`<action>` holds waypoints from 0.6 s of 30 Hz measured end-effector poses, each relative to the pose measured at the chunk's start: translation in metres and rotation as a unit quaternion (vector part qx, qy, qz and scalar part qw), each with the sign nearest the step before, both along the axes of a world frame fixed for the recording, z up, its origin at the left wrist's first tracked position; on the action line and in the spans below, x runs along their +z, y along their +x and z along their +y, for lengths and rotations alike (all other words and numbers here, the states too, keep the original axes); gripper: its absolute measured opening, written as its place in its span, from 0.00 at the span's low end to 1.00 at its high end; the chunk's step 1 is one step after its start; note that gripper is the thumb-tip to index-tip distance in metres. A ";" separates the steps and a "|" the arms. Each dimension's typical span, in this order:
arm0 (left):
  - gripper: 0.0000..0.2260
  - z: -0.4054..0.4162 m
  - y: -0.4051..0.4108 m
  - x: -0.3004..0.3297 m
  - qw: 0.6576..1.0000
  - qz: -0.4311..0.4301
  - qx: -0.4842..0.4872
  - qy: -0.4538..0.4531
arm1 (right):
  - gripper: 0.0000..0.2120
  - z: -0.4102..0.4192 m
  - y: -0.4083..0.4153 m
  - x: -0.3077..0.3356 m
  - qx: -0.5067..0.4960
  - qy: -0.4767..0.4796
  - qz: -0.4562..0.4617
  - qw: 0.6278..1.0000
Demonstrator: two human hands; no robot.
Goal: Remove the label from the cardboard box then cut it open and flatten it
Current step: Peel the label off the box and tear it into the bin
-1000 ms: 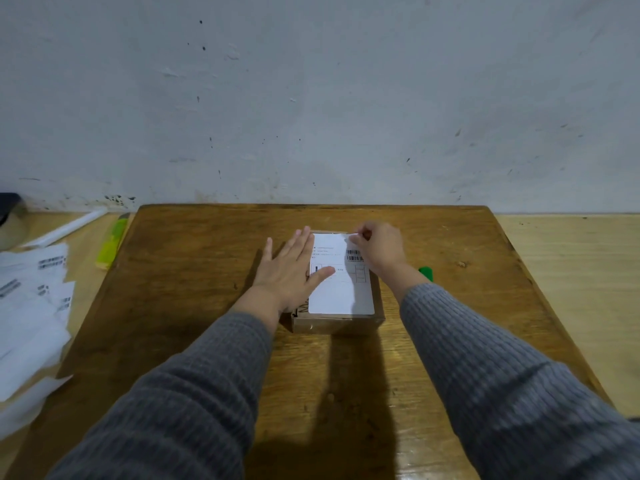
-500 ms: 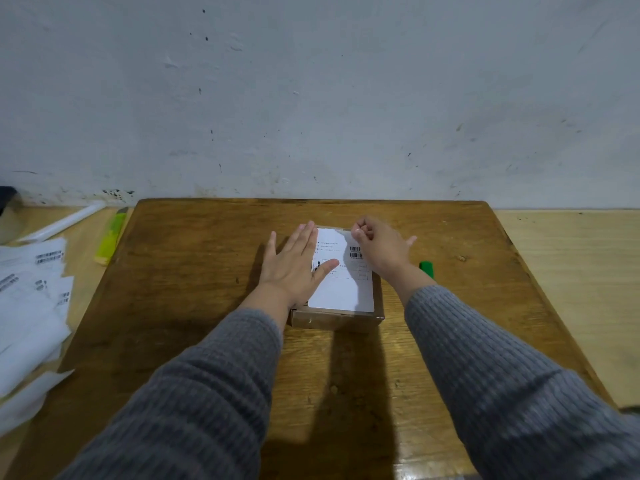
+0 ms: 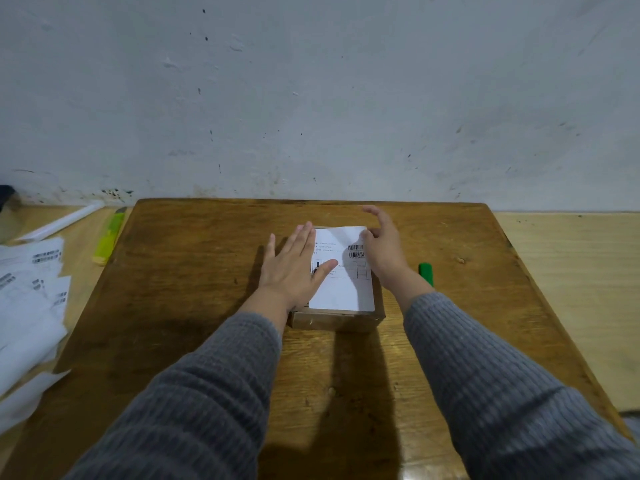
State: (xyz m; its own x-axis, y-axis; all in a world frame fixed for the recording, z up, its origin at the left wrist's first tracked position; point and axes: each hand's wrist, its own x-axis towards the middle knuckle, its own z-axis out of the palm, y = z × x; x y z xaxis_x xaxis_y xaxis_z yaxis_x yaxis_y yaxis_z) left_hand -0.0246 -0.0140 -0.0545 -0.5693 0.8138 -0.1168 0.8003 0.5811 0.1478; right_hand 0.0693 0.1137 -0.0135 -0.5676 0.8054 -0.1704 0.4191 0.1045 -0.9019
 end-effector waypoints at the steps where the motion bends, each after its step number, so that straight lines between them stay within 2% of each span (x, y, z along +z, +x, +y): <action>1: 0.36 0.000 0.000 0.000 1.000 -0.001 0.000 0.002 | 0.16 0.000 -0.001 0.002 0.020 -0.005 -0.013 1.000; 3: 0.35 0.000 0.001 0.000 1.000 -0.003 0.000 0.004 | 0.13 -0.002 -0.005 0.006 0.068 0.036 -0.055 0.996; 7: 0.35 0.000 0.001 0.000 1.000 0.002 0.002 0.004 | 0.17 -0.004 -0.013 0.009 0.086 0.076 -0.113 0.987; 13: 0.35 0.000 0.001 -0.001 1.000 0.005 -0.005 0.005 | 0.06 -0.002 -0.012 0.006 0.072 0.058 -0.074 0.993; 18: 0.34 -0.001 0.001 0.000 1.000 -0.004 -0.006 0.014 | 0.06 -0.001 -0.014 0.005 0.109 0.028 -0.070 0.991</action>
State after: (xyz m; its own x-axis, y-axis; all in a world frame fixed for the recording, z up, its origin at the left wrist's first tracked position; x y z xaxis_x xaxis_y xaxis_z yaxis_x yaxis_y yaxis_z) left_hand -0.0236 -0.0148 -0.0543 -0.5586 0.8234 -0.0994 0.8058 0.5672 0.1703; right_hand 0.0556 0.1131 -0.0087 -0.7038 0.6759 -0.2185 0.5013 0.2546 -0.8270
